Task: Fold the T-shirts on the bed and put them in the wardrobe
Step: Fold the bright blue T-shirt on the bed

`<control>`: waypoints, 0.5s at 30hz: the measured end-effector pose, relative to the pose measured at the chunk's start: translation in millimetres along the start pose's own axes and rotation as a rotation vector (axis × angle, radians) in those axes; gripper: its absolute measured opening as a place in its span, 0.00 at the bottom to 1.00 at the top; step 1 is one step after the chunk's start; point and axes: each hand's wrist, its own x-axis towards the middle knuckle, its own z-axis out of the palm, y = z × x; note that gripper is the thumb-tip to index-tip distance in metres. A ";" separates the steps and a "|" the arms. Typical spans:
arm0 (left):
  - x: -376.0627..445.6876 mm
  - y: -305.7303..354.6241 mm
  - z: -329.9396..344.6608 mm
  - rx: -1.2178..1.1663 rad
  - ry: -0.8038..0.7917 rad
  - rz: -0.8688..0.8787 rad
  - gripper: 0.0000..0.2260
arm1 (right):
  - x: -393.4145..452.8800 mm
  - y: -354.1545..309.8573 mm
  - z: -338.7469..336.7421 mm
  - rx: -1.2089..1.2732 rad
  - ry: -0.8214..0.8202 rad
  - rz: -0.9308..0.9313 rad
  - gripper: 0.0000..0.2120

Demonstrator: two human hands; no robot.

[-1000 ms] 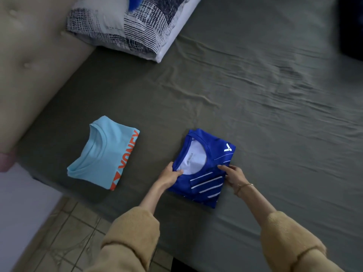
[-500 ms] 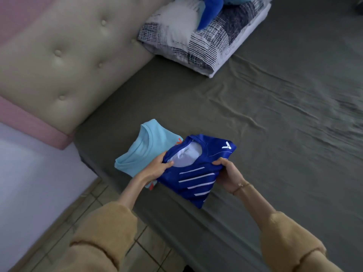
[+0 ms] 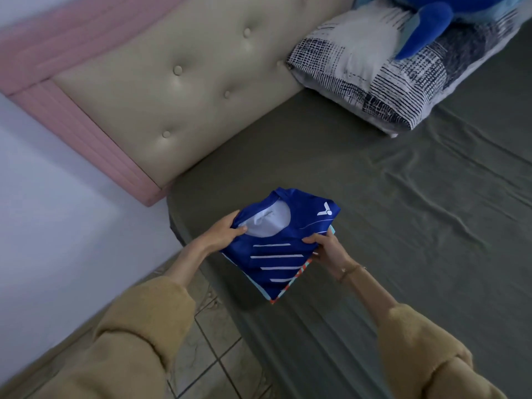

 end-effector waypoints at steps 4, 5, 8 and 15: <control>17.7 -30.0 12.8 0.068 0.045 -0.086 0.24 | 5.7 14.6 -4.5 -0.196 0.097 0.025 0.14; 19.4 -34.0 18.6 0.089 0.067 -0.107 0.25 | 7.0 17.6 -6.5 -0.225 0.122 0.028 0.14; 18.8 -35.6 34.8 0.109 0.188 -0.141 0.23 | 15.4 22.8 -16.9 -0.289 0.200 0.035 0.25; 28.4 -34.3 40.9 0.120 0.374 -0.135 0.04 | 35.2 14.8 -21.3 -0.452 0.409 0.026 0.19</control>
